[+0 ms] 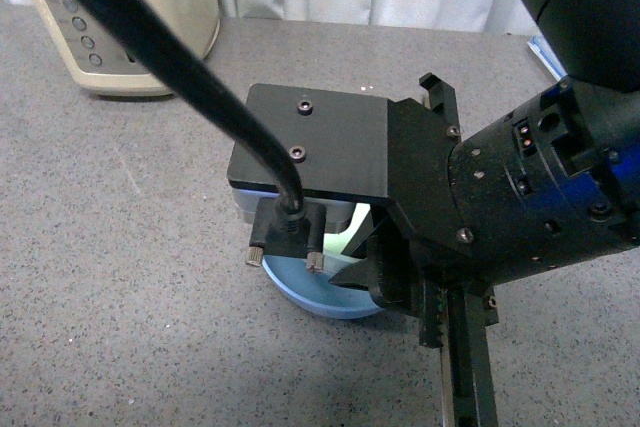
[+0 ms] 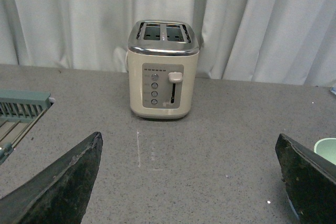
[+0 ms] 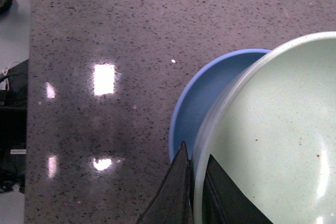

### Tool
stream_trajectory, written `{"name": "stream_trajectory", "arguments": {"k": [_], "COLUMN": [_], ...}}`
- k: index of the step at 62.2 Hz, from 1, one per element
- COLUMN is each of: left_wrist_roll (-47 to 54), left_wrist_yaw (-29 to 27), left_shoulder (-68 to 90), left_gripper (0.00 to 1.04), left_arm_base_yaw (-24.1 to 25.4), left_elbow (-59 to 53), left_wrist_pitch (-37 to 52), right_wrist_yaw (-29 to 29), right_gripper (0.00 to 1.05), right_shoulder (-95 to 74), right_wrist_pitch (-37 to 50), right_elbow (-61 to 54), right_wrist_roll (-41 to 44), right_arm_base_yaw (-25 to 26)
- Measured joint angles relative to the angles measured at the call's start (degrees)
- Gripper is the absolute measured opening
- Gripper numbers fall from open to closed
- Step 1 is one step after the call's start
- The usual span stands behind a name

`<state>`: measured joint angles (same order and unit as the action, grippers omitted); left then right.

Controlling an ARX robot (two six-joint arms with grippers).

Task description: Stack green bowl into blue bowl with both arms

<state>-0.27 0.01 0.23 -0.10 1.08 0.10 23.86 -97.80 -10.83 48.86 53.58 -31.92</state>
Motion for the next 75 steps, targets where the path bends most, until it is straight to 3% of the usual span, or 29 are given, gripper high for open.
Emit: {"name": "stream_trajectory", "arguments": {"k": [14, 33, 36, 49, 63, 75], "left_wrist_roll": [0.0, 0.0, 0.0, 0.0, 0.0, 0.0], "left_wrist_yaw": [0.0, 0.0, 0.0, 0.0, 0.0, 0.0], "left_shoulder": [0.0, 0.0, 0.0, -0.02, -0.02, 0.0], "left_gripper": [0.98, 0.98, 0.98, 0.98, 0.98, 0.98], "left_arm_base_yaw": [0.0, 0.0, 0.0, 0.0, 0.0, 0.0], "left_elbow": [0.0, 0.0, 0.0, 0.0, 0.0, 0.0], "left_wrist_pitch": [0.0, 0.0, 0.0, 0.0, 0.0, 0.0], "right_wrist_yaw": [-1.9, -1.46, -0.59, 0.98, -5.68, -13.16], "right_gripper": [0.04, 0.52, 0.64, 0.96, 0.96, 0.96], "right_shoulder": [-1.68, -0.17, 1.79, 9.66, 17.57, 27.34], "right_wrist_pitch": [1.2, 1.97, 1.86, 3.02, 9.94, 10.12], "right_elbow": [0.33, 0.02, -0.09, -2.21, -11.91, -20.61], "right_wrist_roll": [1.36, 1.16, -1.11, -14.56, -30.58, -41.42], "right_arm_base_yaw": [-0.55, -0.42, 0.17, 4.22, 11.67, 16.46]}}
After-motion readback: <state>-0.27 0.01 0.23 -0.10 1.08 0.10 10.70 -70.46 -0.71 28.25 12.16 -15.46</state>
